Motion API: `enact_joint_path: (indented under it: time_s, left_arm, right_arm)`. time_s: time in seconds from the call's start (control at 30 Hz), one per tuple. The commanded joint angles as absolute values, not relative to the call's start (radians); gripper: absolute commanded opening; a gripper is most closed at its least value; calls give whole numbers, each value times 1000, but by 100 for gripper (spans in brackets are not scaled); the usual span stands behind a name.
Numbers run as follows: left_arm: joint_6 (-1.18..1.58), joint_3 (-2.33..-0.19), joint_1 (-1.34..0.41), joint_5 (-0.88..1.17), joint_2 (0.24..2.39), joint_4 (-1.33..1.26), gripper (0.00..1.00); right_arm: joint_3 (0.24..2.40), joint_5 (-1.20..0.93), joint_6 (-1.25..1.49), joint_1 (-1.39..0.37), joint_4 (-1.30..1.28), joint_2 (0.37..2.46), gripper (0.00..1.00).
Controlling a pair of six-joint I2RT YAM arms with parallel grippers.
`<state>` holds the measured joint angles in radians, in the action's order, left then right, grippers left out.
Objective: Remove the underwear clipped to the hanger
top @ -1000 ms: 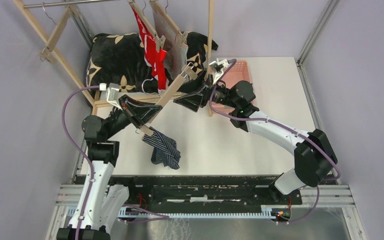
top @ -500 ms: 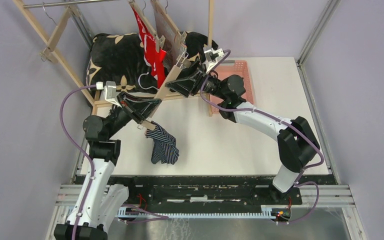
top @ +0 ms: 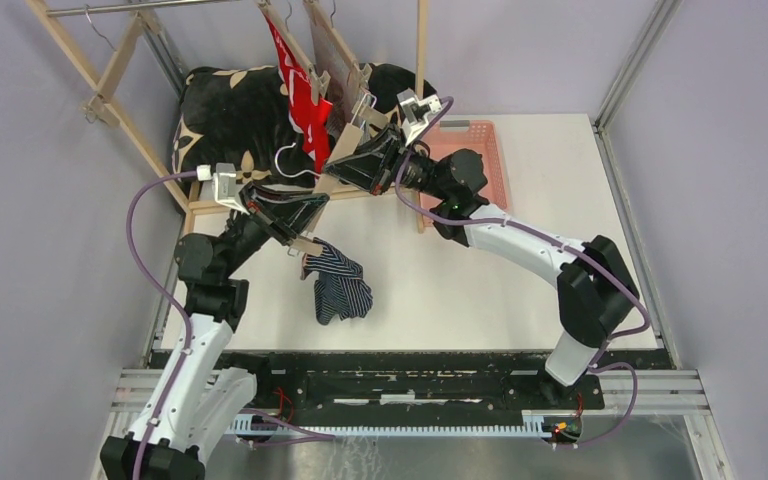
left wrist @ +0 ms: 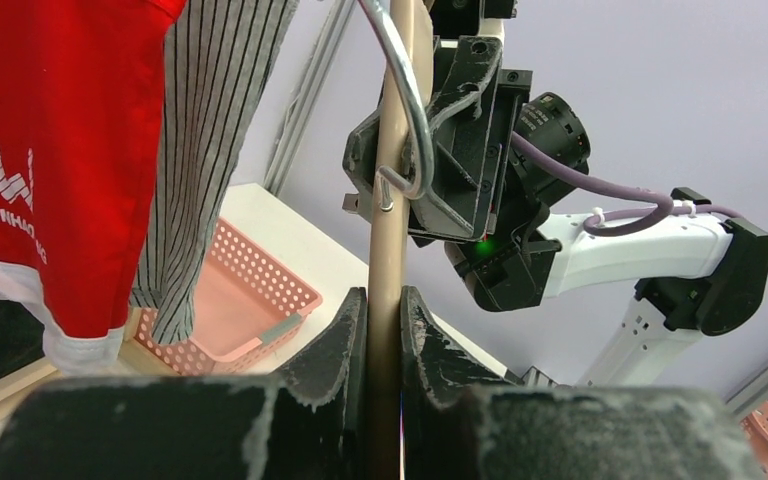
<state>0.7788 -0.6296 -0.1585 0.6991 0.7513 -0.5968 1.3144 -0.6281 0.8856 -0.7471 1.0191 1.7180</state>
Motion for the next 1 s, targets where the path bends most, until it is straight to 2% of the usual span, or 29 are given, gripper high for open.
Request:
enact_joint_path:
  time_s: [0.0, 0.07, 0.13, 0.17, 0.2, 0.23, 0.33, 0.53, 0.73, 0.97]
  left_arm:
    - [778, -631, -180, 692, 730, -599, 3]
    - [762, -635, -180, 684, 722, -569, 3]
    - [744, -635, -180, 673, 716, -532, 9]
    - [728, -636, -180, 665, 712, -507, 15]
    - [708, -639, -180, 652, 705, -473, 28]
    - [684, -644, -180, 635, 697, -435, 35]
    - [619, -650, -181, 575, 666, -335, 49]
    - [538, -639, -180, 463, 572, -171, 52]
    - [551, -592, -179, 469, 499, -137, 53]
    - [584, -584, -180, 499, 514, -170, 54]
  right_arm:
    - [1327, -635, 753, -762, 975, 1657, 1]
    - [1309, -625, 735, -762, 965, 1641, 1]
    - [1299, -624, 725, -763, 961, 1624, 1]
    - [1295, -625, 722, -763, 958, 1615, 1]
    - [1290, -627, 715, -763, 954, 1605, 1]
    - [1287, -626, 709, -762, 947, 1597, 1]
    - [1265, -620, 678, -763, 922, 1557, 1]
    - [1216, -553, 557, -762, 835, 1472, 1]
    - [1218, -501, 511, -762, 822, 1445, 1]
    - [1247, -529, 577, -763, 886, 1464, 1]
